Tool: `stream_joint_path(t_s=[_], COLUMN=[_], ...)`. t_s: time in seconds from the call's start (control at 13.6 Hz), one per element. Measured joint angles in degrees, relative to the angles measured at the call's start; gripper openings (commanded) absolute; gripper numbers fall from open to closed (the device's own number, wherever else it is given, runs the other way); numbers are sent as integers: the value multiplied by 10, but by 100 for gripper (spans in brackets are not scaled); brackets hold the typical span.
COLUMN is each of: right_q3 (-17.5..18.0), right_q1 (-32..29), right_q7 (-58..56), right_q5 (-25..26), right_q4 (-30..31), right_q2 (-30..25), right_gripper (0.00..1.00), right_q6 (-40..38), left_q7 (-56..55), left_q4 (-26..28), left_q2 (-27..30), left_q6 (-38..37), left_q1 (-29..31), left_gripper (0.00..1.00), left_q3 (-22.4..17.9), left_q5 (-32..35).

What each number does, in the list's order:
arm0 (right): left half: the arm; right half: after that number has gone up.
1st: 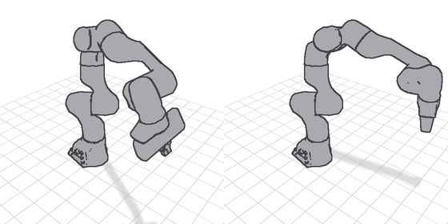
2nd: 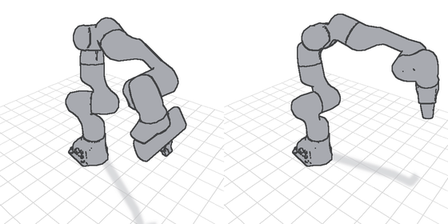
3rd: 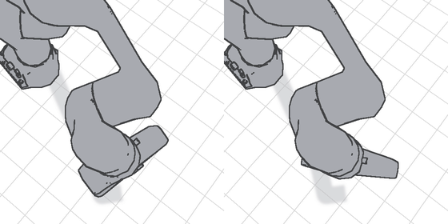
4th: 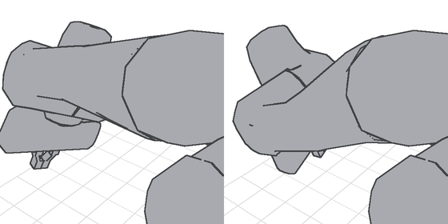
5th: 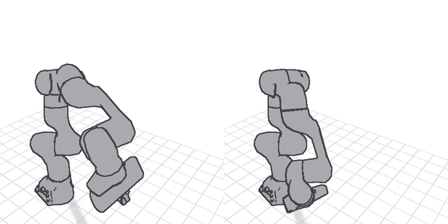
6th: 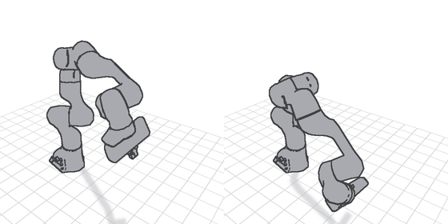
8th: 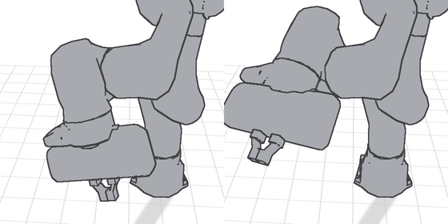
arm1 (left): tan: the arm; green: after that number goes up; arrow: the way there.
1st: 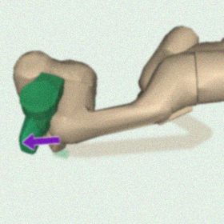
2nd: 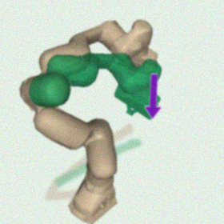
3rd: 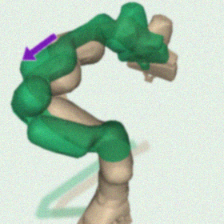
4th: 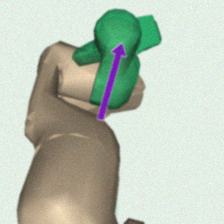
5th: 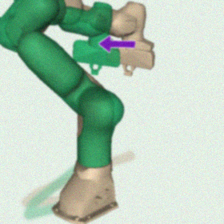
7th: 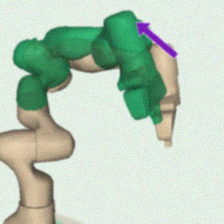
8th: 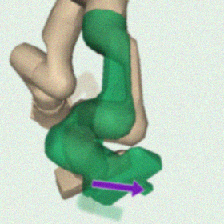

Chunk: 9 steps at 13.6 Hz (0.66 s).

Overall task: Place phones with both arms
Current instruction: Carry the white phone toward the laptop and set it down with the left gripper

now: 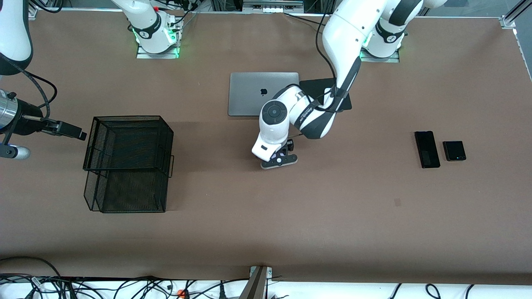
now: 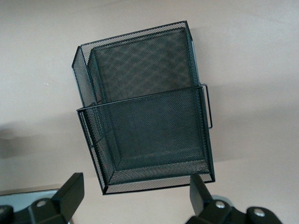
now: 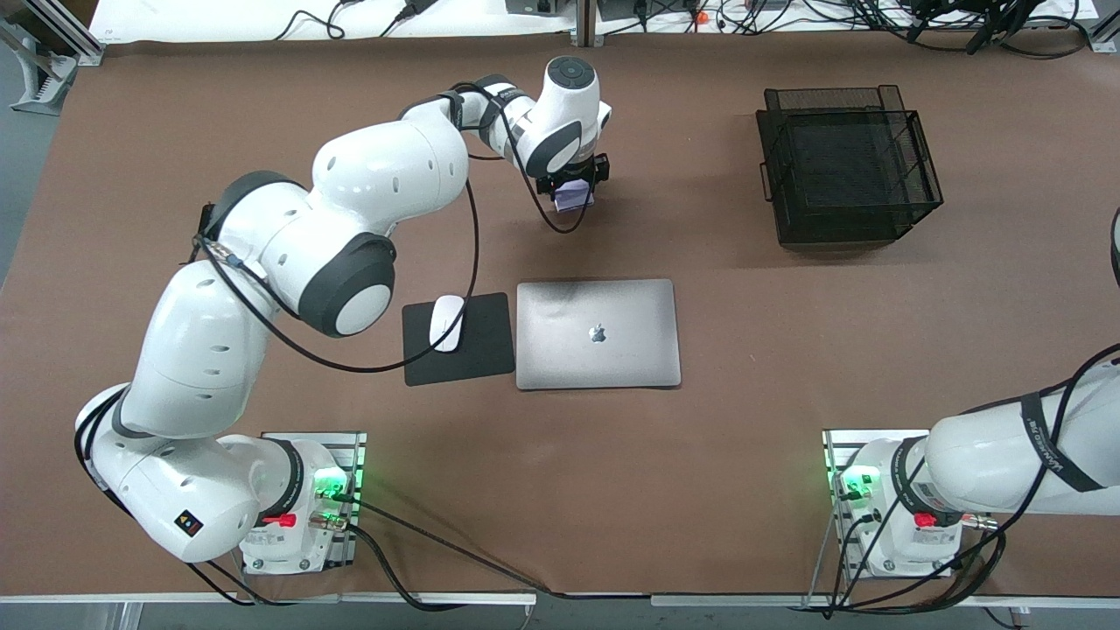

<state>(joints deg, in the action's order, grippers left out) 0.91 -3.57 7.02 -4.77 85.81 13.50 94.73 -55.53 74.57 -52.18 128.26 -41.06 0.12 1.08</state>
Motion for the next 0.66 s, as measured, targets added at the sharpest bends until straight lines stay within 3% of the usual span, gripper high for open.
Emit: stream_joint_path(t_s=[0.52, 0.59, 0.66], right_q3=[0, 0, 0], right_q1=[0, 0, 0], right_q7=[0, 0, 0], right_q5=[16, 16, 16], right_q4=[0, 0, 0], right_q2=[0, 0, 0], right_gripper=[100, 100, 100], right_q6=[0, 0, 0], left_q7=[0, 1, 1], left_q4=[-59, -62, -62], left_q2=[-53, -54, -55], left_q6=[0, 0, -1], left_q1=[-15, -20, -25], left_gripper=[0, 5, 35], left_q3=[-12, -12, -12], left_q5=[36, 37, 37])
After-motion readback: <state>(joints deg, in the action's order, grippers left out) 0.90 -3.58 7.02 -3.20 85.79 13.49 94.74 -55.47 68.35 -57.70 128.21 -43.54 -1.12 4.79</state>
